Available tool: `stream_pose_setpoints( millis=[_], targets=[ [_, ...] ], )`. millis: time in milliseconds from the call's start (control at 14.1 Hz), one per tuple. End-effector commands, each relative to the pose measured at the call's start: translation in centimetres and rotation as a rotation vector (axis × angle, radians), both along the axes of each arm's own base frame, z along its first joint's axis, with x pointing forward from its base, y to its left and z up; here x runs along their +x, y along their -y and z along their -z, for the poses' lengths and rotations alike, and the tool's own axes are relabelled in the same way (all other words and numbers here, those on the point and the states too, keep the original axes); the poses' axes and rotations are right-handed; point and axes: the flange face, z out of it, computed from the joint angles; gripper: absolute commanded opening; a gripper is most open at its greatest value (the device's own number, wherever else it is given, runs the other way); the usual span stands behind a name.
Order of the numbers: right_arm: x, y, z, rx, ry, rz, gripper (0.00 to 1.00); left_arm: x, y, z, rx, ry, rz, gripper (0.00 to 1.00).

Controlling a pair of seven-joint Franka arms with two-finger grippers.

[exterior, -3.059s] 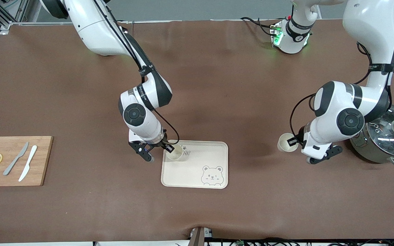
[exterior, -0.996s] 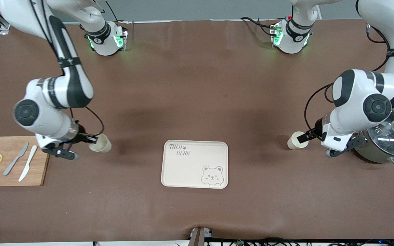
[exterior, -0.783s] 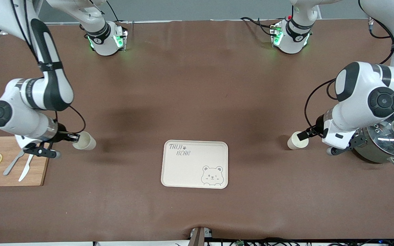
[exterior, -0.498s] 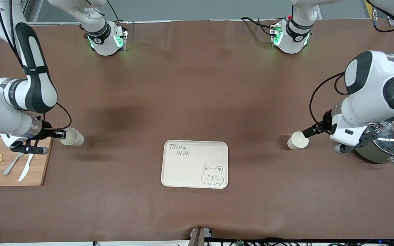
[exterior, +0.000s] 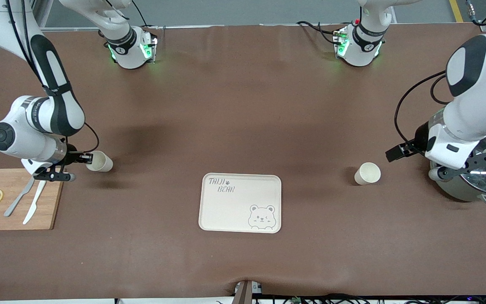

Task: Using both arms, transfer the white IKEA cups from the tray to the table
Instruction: 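Open both grippers and raise them away from the cups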

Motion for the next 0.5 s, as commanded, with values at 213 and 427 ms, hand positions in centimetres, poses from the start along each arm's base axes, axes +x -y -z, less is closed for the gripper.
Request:
stream_pose_setpoints(
  millis=[213, 427],
  targets=[
    [-1.5, 1.9, 0.4, 0.005, 0.027, -0.043, 0.00, -0.6, -1.1, -3.0, 0.027, -0.005, 0.079, 1.00],
    [-1.0, 3.2, -0.1, -0.004, 0.073, -0.053, 0.00, -0.8, -1.0, -3.5, 0.027, 0.002, 0.080, 1.00]
  ],
)
